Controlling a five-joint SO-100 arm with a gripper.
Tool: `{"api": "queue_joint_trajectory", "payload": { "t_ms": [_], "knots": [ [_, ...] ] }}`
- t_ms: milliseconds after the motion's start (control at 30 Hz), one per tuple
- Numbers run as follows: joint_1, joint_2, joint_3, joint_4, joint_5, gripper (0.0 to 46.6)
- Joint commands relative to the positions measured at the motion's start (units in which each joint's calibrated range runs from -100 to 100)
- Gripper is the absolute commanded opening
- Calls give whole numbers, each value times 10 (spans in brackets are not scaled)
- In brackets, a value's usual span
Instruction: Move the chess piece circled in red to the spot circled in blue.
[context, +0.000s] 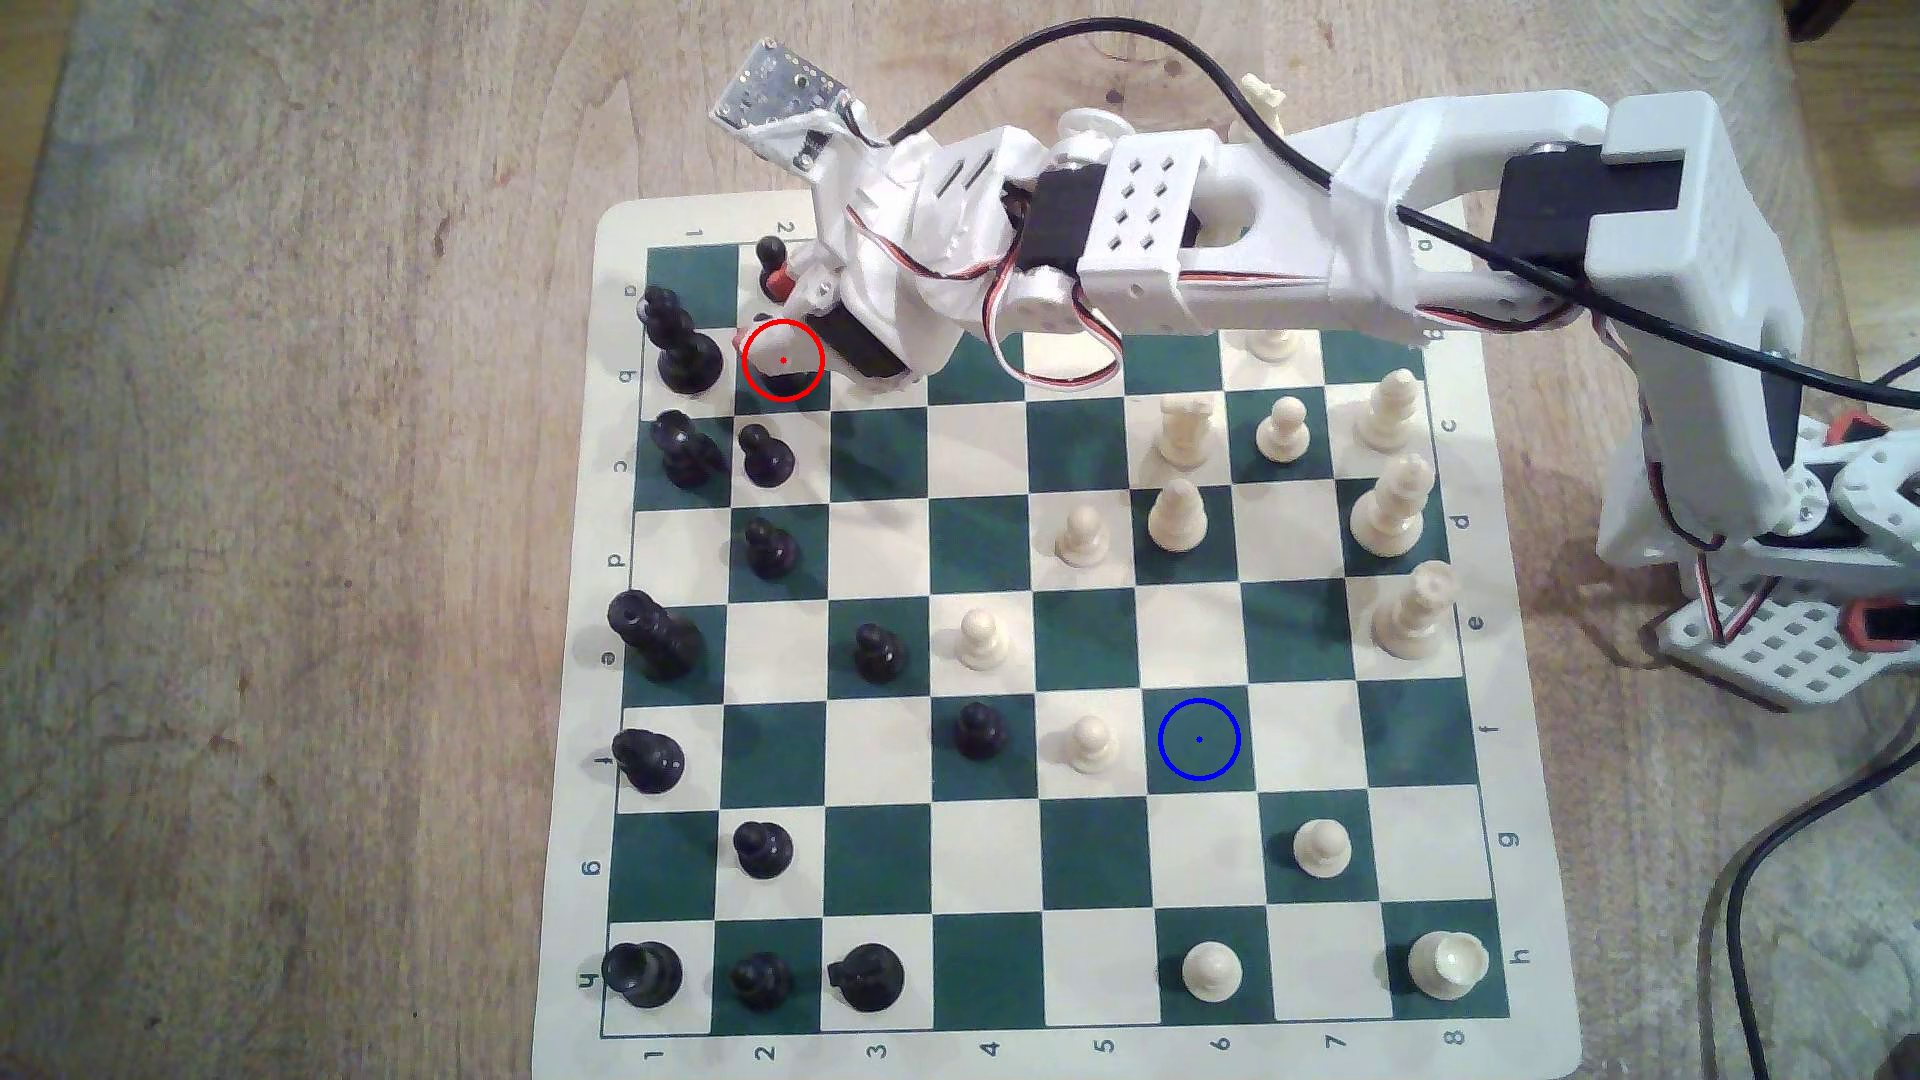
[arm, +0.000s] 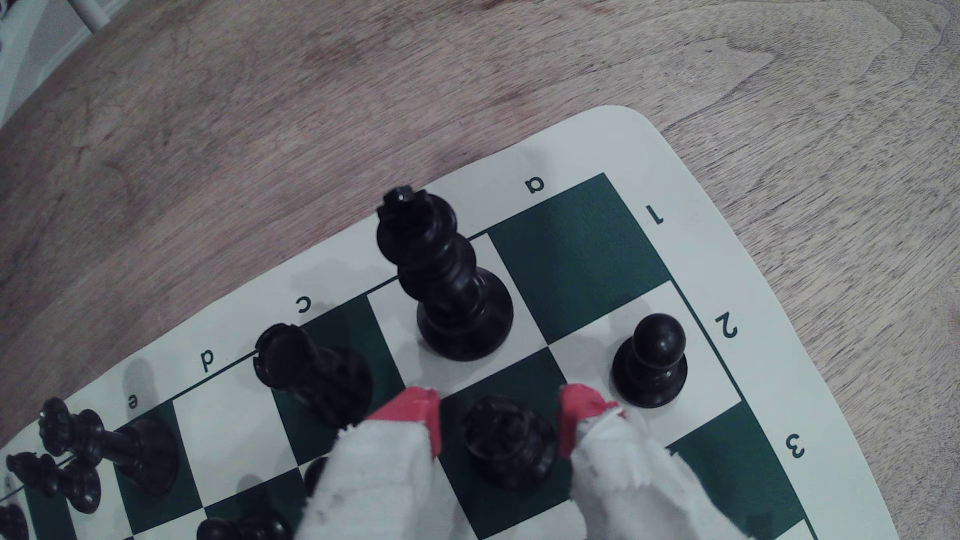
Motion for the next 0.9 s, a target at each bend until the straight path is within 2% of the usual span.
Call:
{"api": "queue_joint_trajectory", "payload": {
  "t_ms": [0, 733, 867],
  "knots": [
    [-8, -20, -56, -13, 0, 118],
    [-6, 4, -49, -41, 2, 109],
    [-6, 2, -44, -41, 3, 46]
  ]
}}
